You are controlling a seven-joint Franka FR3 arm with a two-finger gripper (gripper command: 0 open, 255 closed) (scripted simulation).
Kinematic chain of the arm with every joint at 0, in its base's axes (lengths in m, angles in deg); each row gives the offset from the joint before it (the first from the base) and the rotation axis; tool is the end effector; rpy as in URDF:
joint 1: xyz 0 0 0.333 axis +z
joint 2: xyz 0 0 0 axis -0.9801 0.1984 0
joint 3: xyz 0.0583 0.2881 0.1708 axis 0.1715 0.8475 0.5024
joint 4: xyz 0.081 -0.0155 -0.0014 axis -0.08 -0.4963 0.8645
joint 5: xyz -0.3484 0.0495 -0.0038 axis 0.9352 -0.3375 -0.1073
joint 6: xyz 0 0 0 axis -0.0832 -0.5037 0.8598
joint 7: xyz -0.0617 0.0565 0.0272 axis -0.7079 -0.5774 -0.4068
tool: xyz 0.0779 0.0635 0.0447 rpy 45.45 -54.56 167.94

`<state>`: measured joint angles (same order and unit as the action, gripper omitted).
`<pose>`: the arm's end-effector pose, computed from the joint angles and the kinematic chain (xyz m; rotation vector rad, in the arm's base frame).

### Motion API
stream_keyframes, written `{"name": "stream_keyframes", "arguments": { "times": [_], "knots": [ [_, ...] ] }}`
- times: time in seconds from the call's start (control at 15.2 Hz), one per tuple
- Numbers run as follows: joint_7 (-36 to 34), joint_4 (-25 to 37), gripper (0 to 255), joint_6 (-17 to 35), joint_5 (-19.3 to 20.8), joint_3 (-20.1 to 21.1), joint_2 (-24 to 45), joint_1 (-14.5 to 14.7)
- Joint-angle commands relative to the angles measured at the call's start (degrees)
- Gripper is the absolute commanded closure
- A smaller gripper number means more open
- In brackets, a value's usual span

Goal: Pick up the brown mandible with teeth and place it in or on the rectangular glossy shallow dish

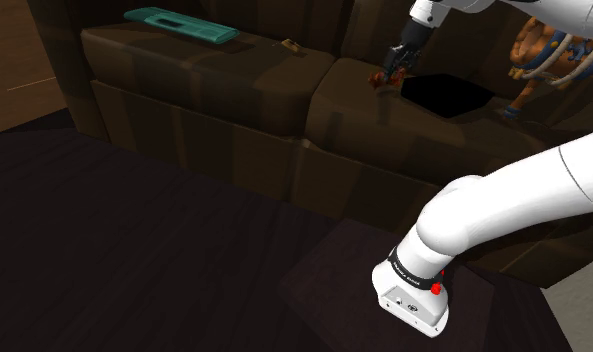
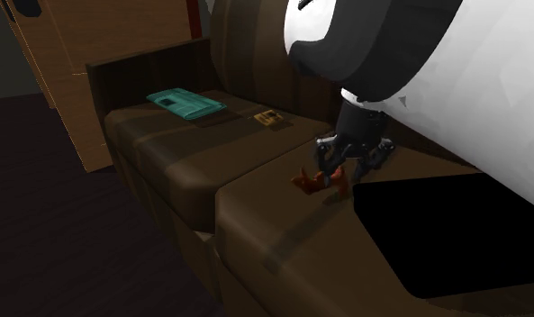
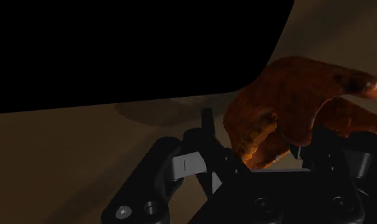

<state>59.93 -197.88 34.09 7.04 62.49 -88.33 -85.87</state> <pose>0.2781 -0.2576 0.6357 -3.0827 0.3857 -0.2194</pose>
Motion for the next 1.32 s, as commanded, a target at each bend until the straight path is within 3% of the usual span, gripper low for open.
{"name": "stream_keyframes", "arguments": {
  "times": [0.0, 1.25],
  "knots": [
    [0.13, 1.49, 255, -1.52, 0.13, -0.09, 0.74, -0.02],
    [1.14, 21.35, 255, -15.97, -2.18, -0.13, 6.46, 1.43]
  ]
}}
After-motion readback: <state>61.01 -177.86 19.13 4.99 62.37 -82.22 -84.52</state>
